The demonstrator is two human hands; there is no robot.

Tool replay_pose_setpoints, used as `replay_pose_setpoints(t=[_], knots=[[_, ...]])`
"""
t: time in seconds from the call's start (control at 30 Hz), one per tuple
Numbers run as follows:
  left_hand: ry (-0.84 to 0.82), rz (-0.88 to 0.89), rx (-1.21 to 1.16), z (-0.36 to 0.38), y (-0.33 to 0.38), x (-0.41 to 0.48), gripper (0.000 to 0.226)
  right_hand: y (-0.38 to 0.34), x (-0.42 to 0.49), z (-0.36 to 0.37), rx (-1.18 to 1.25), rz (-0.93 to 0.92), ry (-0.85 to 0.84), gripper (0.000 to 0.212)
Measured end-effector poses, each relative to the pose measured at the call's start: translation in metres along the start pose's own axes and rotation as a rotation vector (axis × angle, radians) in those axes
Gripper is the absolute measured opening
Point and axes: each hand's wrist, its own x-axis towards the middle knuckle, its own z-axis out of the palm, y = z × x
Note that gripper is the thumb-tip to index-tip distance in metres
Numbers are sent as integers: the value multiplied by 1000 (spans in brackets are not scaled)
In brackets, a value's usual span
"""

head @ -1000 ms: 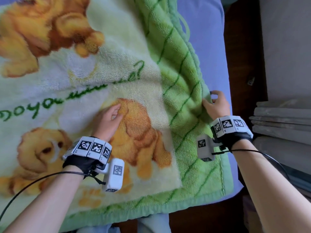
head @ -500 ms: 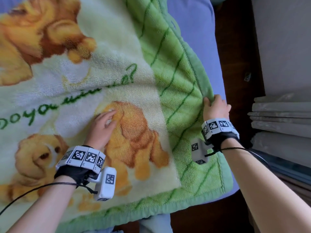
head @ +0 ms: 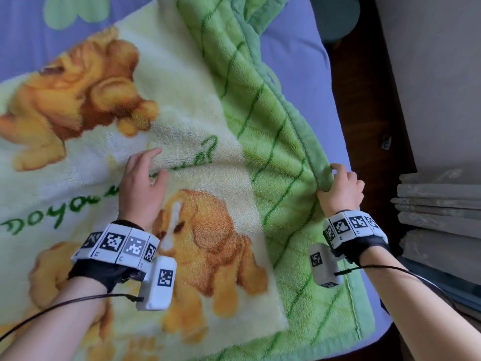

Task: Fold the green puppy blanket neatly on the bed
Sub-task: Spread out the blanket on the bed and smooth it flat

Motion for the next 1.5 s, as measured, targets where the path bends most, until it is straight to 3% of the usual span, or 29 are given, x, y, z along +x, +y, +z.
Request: replay_pose_setpoints(t=[0.13, 0.27, 0.37, 0.47, 0.63, 0.83, 0.97, 1.07, 1.17, 1.23, 1.3, 1.37, 1.5], knots=[[-87, -21, 71, 0, 8, 29, 47, -8, 3, 2, 31, -104, -21, 72], [-360, -95, 261, 12, -1, 52, 48, -13, 8, 5, 173, -105, -33, 63], [-417, -21, 435, 16, -10, 68, 44, -29, 13, 1, 282, -124, -21, 57], [-479, -61, 390, 16, -15, 87, 42, -55, 25, -6, 381, -136, -34, 51], [-545, -146, 340, 25, -22, 110, 35, -114, 57, -16, 735, -53, -198, 53], [-590, -195, 382, 31, -27, 126, 39, -176, 102, -17, 626, -58, -237, 49], [-568, -208, 355, 38, -31, 127, 40, -199, 123, -27, 348, -80, -447, 42], [-523, -207, 316, 40, -33, 124, 40, -201, 137, -34, 63, -219, -257, 21], [-504, -179, 285, 37, -31, 119, 38, -180, 152, -51, 94, -158, 40, 25], [-488, -137, 301, 35, -31, 111, 36, -168, 154, -49, 139, -62, 58, 27], [-489, -67, 325, 33, -36, 97, 42, -165, 147, -31, 134, -78, 68, 29], [-532, 4, 321, 29, -45, 77, 56, -168, 134, -12, 167, -132, 88, 41], [-549, 67, 267, 26, -56, 34, 71, -168, 111, -5, 276, -171, 74, 86]])
